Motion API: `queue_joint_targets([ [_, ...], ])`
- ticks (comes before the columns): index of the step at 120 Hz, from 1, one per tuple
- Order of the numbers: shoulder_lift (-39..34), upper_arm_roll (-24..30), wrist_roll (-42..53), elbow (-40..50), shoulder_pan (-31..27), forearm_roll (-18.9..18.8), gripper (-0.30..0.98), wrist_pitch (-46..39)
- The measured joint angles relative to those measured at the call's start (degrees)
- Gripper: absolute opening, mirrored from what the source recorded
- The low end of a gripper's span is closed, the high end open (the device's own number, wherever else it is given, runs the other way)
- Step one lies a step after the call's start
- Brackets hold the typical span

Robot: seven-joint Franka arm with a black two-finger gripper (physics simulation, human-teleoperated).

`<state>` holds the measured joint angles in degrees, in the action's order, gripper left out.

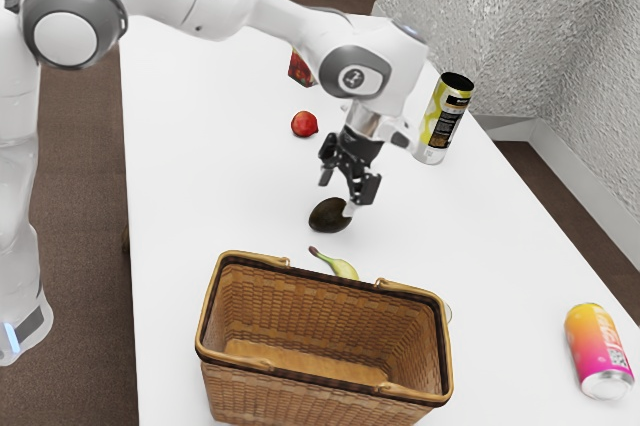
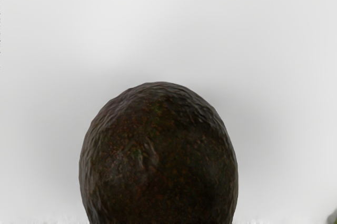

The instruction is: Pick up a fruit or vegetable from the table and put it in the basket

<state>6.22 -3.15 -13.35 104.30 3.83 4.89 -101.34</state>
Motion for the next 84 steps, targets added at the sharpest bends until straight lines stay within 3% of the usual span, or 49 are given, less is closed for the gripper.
queue_joint_targets([
  [84,4.8,0.0,-5.9,0.5,-0.1,0.5,0.65,-2.4],
])
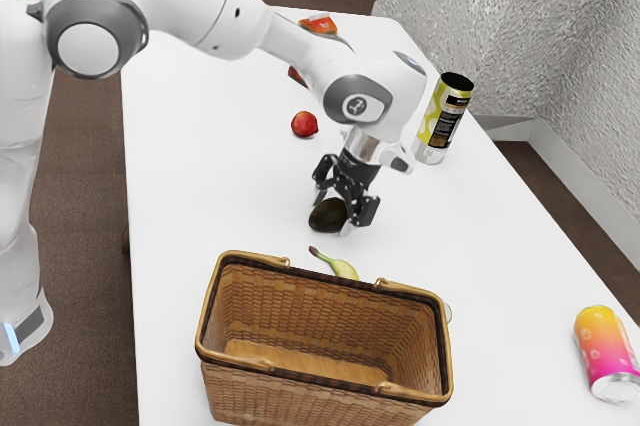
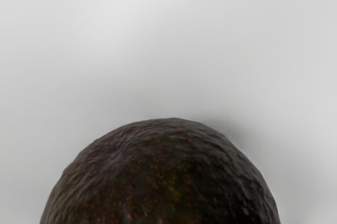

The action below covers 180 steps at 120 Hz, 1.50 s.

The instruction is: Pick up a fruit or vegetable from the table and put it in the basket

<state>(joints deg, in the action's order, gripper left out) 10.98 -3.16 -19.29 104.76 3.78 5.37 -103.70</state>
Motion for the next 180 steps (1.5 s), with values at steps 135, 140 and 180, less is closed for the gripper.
queue_joint_targets([
  [135,-9.1,20.7,1.9,-26.9,4.5,-5.6,0.31,22.3],
  [140,-9.1,22.1,2.1,-26.9,5.6,-5.4,0.31,22.5],
  [180,-9.1,26.1,2.9,-21.3,5.9,-4.8,0.32,21.6],
])
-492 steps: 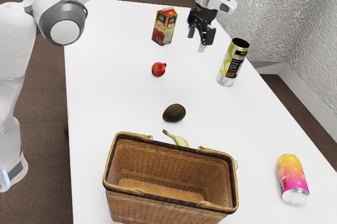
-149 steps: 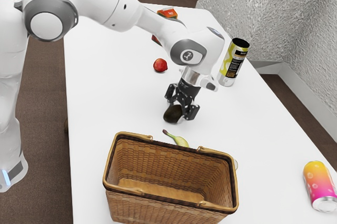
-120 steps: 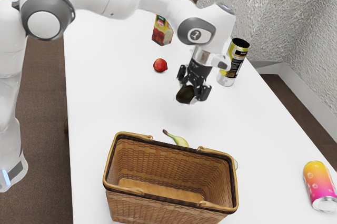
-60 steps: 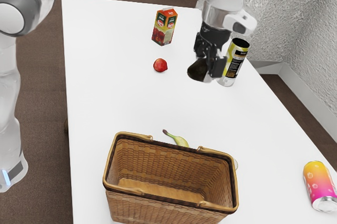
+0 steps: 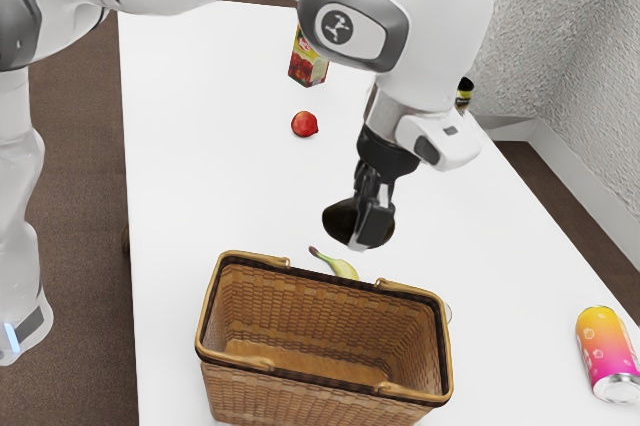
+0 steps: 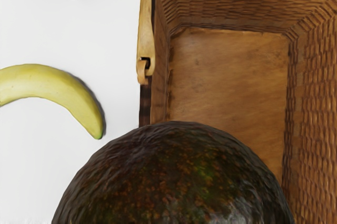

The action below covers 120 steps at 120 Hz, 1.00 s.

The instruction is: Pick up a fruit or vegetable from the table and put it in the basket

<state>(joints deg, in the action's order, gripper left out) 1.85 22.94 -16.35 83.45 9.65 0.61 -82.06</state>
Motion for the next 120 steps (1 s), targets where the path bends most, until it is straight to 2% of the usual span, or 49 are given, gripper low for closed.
queue_joint_targets([
  [16,0.1,2.6,0.0,3.0,-5.2,0.0,0.31,-1.5],
  [32,0.1,4.1,-0.1,4.3,-7.2,-0.1,0.31,-3.0],
  [92,-0.7,6.7,-0.5,4.3,-1.5,-0.5,0.31,-4.6],
  [104,-0.6,6.5,-0.5,4.4,-0.3,-0.1,0.50,-4.8],
  [120,-0.6,6.4,-0.6,4.4,0.1,0.2,0.62,-4.9],
])
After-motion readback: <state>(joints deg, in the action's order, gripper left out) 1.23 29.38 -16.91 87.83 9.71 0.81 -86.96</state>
